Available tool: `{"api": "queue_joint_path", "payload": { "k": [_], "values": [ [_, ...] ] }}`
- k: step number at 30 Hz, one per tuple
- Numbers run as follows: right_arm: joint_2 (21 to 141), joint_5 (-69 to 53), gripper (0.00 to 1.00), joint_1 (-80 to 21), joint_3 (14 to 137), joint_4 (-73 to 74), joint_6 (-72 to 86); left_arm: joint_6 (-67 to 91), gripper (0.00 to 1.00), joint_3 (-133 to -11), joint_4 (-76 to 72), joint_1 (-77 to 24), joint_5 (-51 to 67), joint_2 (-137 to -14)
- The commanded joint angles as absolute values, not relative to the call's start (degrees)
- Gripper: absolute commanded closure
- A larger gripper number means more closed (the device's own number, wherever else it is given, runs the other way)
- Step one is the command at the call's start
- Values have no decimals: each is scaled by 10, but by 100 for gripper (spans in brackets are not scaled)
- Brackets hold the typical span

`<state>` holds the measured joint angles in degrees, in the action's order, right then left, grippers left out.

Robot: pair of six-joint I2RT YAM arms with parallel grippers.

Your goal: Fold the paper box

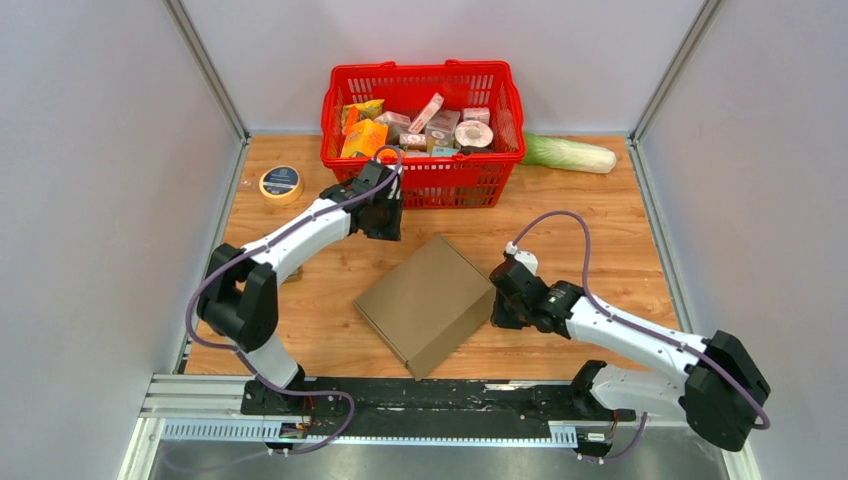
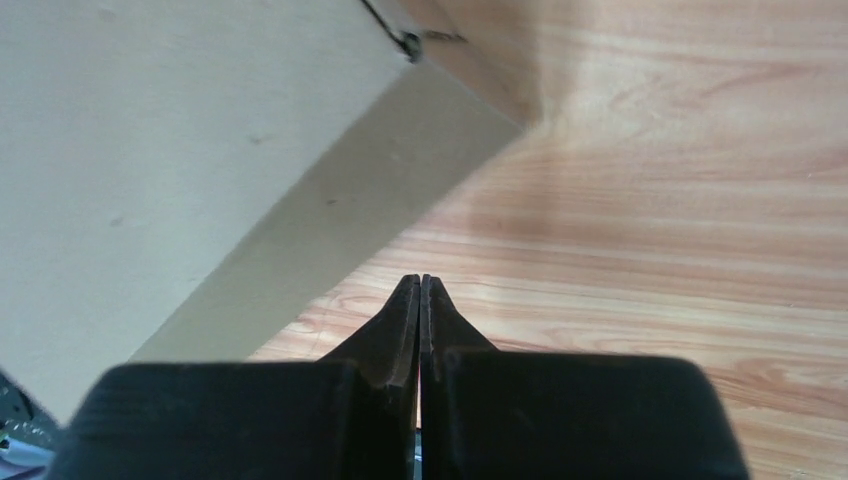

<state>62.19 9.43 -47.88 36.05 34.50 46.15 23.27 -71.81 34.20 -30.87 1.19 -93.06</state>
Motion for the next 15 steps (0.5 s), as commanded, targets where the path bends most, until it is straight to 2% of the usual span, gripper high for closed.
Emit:
{"api": "queue_joint_path", "payload": {
  "k": [1,8,10,11,15],
  "values": [
    [682,91,100,-478,360,275,519,207,64,-753,383,-308,-54,-984],
    [759,67,100,-479,388,179,532,215,69,-728,370,-329,-26,-1026],
    [766,69,100,-478,396,154,540,229,72,-706,350,-336,-3,-1029],
    [771,66,100,-478,396,136,541,235,74,-700,334,-340,50,-1033],
    [800,37,100,-475,390,-45,568,268,79,-667,295,-364,112,-1025]
  ]
}}
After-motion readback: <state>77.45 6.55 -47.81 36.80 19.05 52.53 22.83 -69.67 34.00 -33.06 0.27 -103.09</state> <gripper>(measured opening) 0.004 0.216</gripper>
